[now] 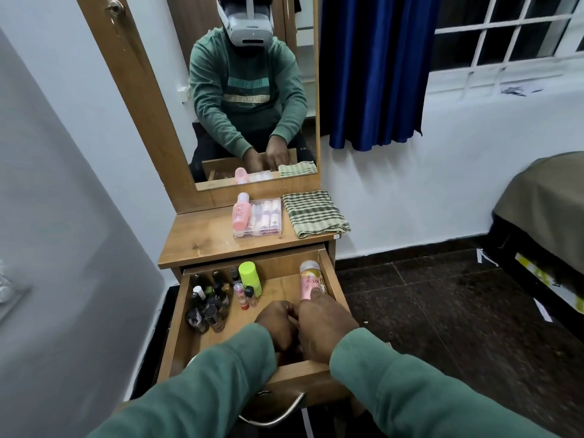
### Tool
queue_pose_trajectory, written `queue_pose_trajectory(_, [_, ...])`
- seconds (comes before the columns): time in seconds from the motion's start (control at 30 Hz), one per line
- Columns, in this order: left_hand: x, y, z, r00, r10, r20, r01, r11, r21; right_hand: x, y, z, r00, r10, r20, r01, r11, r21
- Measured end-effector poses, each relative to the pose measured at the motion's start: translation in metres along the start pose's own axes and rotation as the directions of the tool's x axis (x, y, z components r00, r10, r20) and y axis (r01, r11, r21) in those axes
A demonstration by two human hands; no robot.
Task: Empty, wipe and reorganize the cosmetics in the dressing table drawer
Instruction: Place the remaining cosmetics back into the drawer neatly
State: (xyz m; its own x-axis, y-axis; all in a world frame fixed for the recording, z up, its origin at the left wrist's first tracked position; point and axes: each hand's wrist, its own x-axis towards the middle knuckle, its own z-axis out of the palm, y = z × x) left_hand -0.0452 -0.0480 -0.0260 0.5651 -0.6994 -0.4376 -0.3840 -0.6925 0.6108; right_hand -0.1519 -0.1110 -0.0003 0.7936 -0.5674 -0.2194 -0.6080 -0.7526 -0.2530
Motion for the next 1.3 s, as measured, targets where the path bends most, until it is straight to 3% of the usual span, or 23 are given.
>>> queue_pose_trajectory(0.17, [0.005,-0.001,0.007,0.991,0.062,-0.117,-0.037,0.978,0.204,0.004,-0.002,0.001,1.0,-0.02,-0.023,0.019,0.998,-0.063])
queue_pose_trajectory(0.57, [-0.011,0.016,0.003,0.981,0.115,-0.158,-0.07,0.962,0.265,0.002,0.003,0.002,0.995,-0.061,-0.081,0.056,0.997,-0.056])
queue_pose_trajectory(0.67, [-0.023,0.024,-0.013,0.98,0.155,-0.128,-0.107,0.942,0.318,0.003,0.004,-0.006,0.991,-0.071,-0.114,0.075,0.997,0.032])
queue_pose_trajectory(0.77, [-0.035,0.035,-0.044,0.957,0.233,-0.173,-0.169,0.932,0.32,0.011,0.004,-0.029,0.975,-0.057,-0.214,0.112,0.961,0.253])
queue_pose_trajectory(0.83, [-0.04,0.041,-0.074,0.928,0.276,-0.251,-0.203,0.938,0.28,0.024,-0.001,-0.055,0.972,-0.028,-0.233,0.123,0.906,0.405])
queue_pose_trajectory(0.93, [-0.035,0.046,-0.124,0.863,0.281,-0.42,-0.222,0.957,0.186,0.049,-0.017,-0.091,0.977,0.036,-0.212,0.118,0.735,0.668])
queue_pose_trajectory(1.07, [-0.004,0.029,-0.175,0.769,0.163,-0.618,-0.252,0.966,-0.058,0.094,-0.041,-0.121,0.97,0.105,-0.219,0.093,0.673,0.734])
queue_pose_trajectory(1.2, [0.032,0.009,-0.193,0.806,-0.023,-0.591,-0.247,0.895,-0.371,0.136,-0.07,-0.129,0.969,0.147,-0.199,0.053,0.662,0.747])
queue_pose_trajectory(1.3, [0.05,0.007,-0.194,0.855,-0.05,-0.516,-0.23,0.855,-0.465,0.158,-0.083,-0.127,0.972,0.095,-0.214,0.065,0.769,0.636])
